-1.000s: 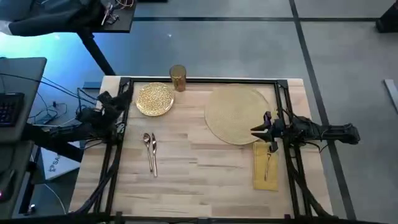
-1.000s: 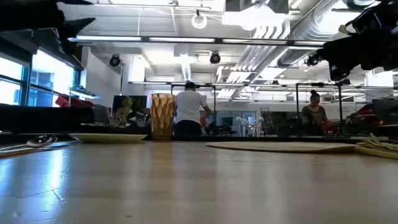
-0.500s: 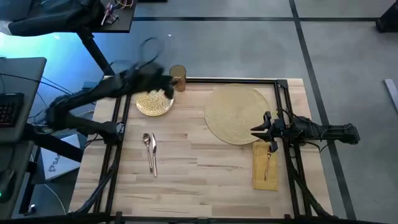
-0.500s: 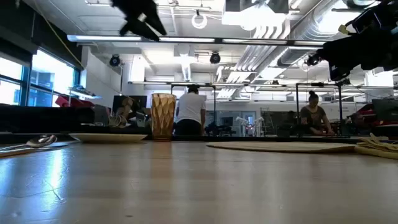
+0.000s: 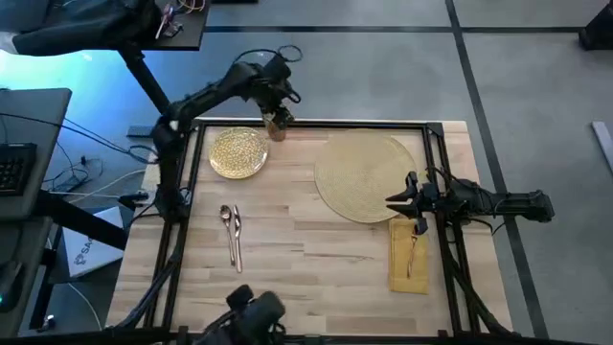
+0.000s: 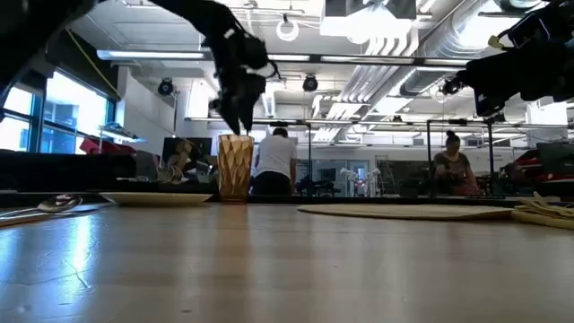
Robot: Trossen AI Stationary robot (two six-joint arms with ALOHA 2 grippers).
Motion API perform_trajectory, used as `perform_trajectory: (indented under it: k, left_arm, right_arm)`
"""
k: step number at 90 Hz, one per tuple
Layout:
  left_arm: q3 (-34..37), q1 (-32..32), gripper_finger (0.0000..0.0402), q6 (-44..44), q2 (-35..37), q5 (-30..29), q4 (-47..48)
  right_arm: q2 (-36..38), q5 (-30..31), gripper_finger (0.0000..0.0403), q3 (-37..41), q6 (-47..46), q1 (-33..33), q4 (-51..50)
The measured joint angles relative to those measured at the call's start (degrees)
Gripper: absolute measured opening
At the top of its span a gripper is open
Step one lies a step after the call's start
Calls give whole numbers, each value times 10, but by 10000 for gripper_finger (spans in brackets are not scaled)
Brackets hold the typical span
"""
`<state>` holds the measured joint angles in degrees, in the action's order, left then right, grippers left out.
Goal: Set table place
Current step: Move the yellow cup to the bottom left of the table
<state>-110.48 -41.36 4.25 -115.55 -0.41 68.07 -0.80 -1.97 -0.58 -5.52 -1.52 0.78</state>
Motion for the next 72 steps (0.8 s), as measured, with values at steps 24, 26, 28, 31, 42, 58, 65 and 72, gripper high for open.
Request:
perform_trajectory:
  k: [24, 26, 28, 31, 42, 58, 65, 72]
  left_arm:
    - [0, 11, 168, 18, -42, -81, 10]
    - [0, 12, 155, 19, -42, -83, 10]
    - [0, 13, 141, 20, -42, -85, 10]
    - [0, 14, 118, 21, -42, -86, 11]
    - [0, 23, 21, 36, -37, -88, 34]
    - [0, 66, 2, 20, 11, -80, 86]
    - [0, 105, 2, -8, 41, -56, 120]
    - [0, 152, 1, -49, 74, -38, 148]
  right_arm:
    - [0, 0, 74, 0, 0, 0, 0]
    - [0, 0, 74, 0, 0, 0, 0]
    - [0, 0, 74, 0, 0, 0, 0]
    - [0, 0, 74, 0, 0, 0, 0]
    - [0, 0, 74, 0, 0, 0, 0]
    - [0, 0, 74, 0, 0, 0, 0]
    - [0, 0, 74, 0, 0, 0, 0]
    - [0, 0, 74, 0, 0, 0, 0]
